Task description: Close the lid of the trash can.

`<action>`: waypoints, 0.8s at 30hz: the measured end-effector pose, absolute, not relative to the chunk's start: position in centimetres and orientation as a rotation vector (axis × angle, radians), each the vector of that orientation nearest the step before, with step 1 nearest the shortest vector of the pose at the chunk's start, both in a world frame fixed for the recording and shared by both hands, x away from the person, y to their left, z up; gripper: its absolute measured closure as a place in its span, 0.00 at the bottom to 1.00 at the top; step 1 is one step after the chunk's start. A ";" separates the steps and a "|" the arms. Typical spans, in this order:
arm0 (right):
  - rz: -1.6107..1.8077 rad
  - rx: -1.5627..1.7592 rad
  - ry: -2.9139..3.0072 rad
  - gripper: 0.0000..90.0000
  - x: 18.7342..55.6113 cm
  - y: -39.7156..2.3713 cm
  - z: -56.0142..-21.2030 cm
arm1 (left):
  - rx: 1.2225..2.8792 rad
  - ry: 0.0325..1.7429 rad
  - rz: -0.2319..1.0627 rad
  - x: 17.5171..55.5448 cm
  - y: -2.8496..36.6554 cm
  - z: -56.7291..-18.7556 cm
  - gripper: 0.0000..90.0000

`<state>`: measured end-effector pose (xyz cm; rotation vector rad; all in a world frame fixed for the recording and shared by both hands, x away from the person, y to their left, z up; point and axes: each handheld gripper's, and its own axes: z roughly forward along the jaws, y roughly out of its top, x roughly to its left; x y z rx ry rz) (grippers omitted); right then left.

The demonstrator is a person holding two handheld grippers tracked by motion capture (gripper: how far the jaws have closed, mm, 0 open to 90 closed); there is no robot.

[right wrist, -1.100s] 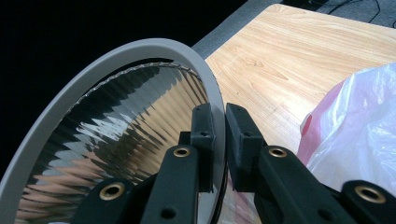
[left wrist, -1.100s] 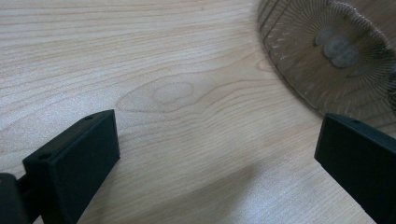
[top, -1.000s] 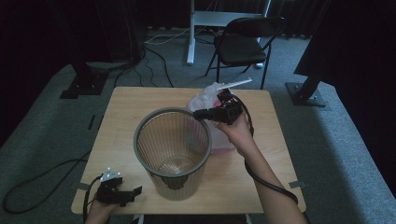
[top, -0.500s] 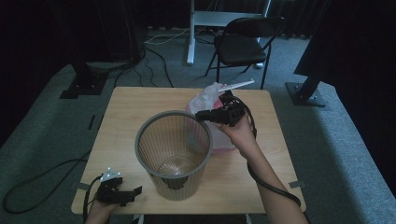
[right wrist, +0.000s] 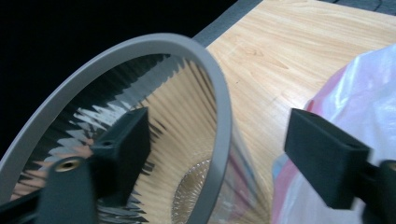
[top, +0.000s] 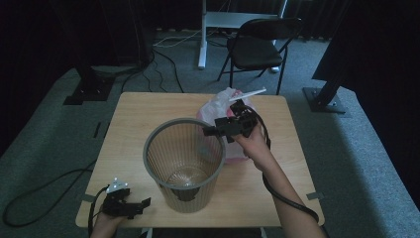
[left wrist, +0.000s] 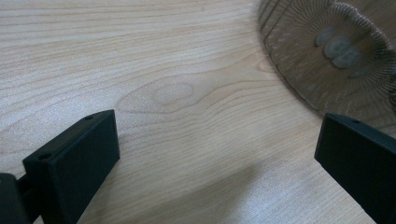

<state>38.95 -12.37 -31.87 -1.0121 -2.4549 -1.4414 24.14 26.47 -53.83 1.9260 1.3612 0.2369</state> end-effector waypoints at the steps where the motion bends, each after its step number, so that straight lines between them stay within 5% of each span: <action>1: -1.455 -0.990 -2.446 0.19 38.9 -12.4 -32.0 | 1.925 1.362 0.237 24.1 26.5 -53.8 0.00; 24: -1.577 -1.041 -2.419 0.16 37.3 -15.4 -32.6 | 1.923 1.361 0.240 24.1 26.5 -53.9 0.00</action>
